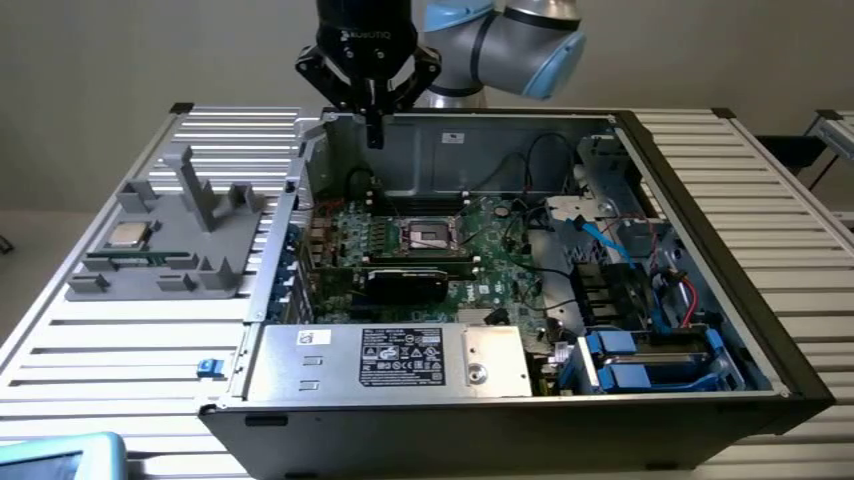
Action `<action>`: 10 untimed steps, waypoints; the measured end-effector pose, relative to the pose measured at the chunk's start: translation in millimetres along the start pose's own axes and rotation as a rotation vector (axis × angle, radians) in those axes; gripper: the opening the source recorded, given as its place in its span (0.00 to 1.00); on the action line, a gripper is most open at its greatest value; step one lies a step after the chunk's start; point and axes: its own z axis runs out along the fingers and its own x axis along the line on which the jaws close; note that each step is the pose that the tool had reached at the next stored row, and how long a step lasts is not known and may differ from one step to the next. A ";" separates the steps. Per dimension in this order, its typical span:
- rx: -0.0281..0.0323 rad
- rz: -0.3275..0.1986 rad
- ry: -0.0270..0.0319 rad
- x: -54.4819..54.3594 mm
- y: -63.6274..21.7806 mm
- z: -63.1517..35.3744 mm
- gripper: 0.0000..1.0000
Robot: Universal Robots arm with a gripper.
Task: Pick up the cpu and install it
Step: 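Reach for the cpu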
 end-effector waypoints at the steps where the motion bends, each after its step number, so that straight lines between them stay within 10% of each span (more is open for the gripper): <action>1: -0.0001 0.000 -0.0001 4.1 0.2 0.0 0.12; 10: 0.0000 0.000 0.0000 44.5 1.8 -0.7 0.12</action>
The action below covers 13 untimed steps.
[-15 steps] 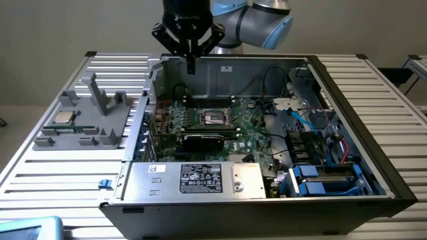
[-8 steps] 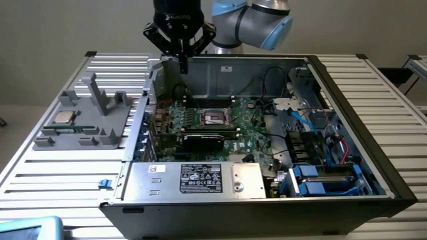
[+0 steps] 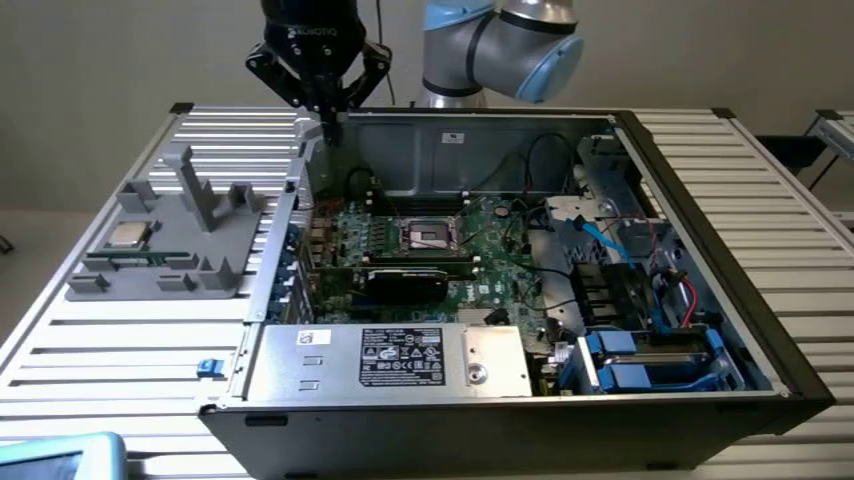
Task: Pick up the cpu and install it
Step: 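Reach for the cpu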
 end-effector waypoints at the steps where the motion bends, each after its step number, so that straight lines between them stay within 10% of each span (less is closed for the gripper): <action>1: 0.0000 0.000 0.0000 4.4 -0.2 -0.1 0.12; 13: -0.0001 0.000 -0.0001 59.1 -2.6 -0.9 0.12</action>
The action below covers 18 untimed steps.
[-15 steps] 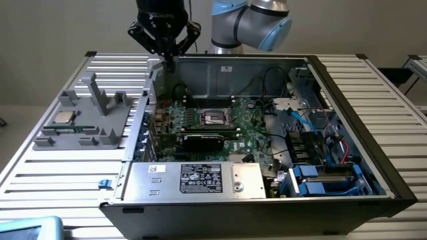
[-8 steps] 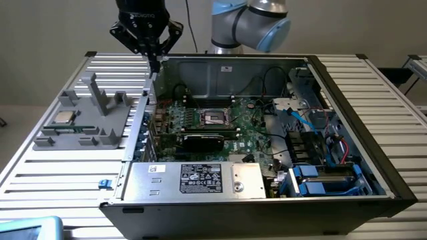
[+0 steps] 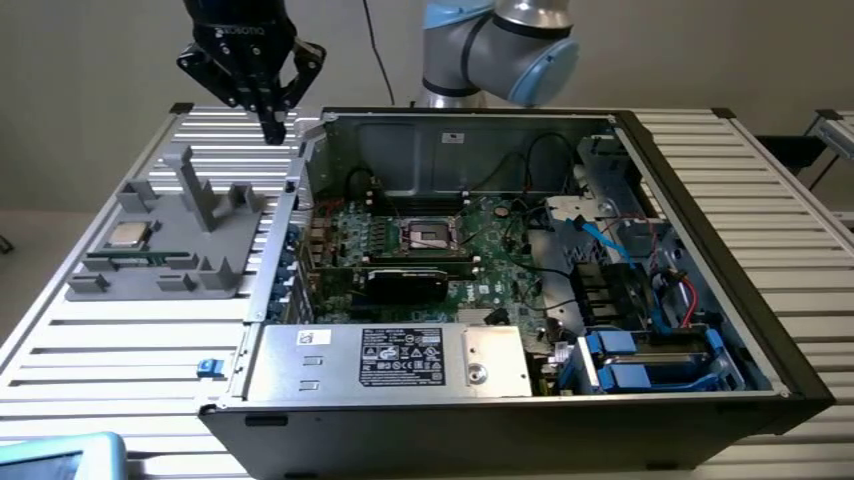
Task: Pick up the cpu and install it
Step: 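Reach for the cpu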
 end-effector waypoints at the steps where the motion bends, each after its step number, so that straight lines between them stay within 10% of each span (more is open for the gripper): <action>1: -0.0001 0.000 0.0000 4.4 -0.2 0.0 0.12; 18: -0.0001 0.000 -0.0001 81.7 -3.0 -0.5 0.12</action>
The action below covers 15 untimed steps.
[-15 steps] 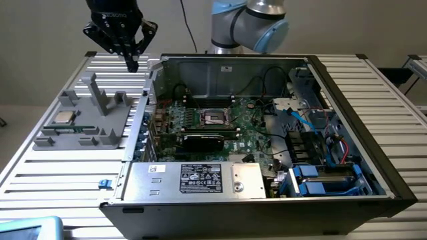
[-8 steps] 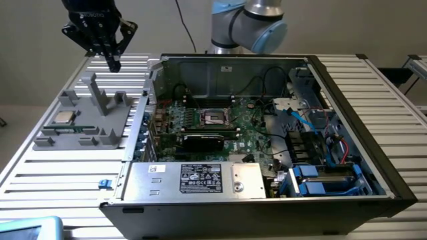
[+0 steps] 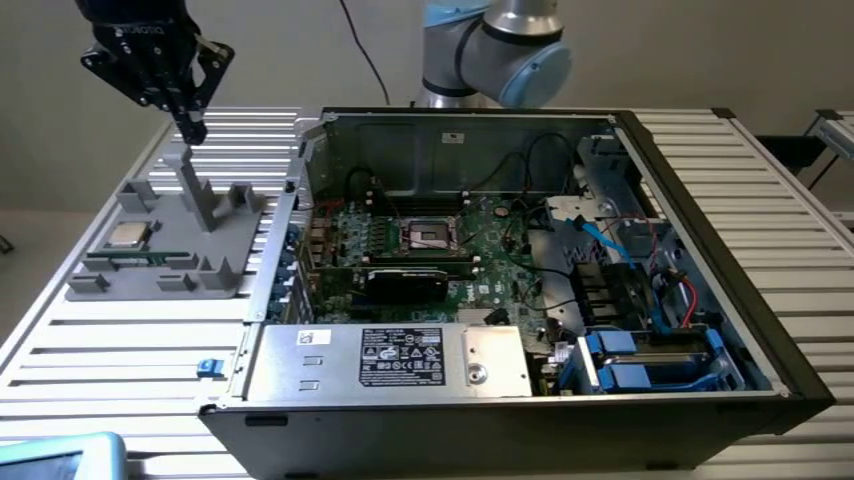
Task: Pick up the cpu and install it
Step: 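Reach for the cpu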
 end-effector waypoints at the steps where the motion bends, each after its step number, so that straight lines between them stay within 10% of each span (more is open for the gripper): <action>1: 0.0001 0.000 0.0001 4.5 -0.1 0.0 0.12; 15: 0.0001 0.000 0.0010 53.4 23.7 5.7 0.12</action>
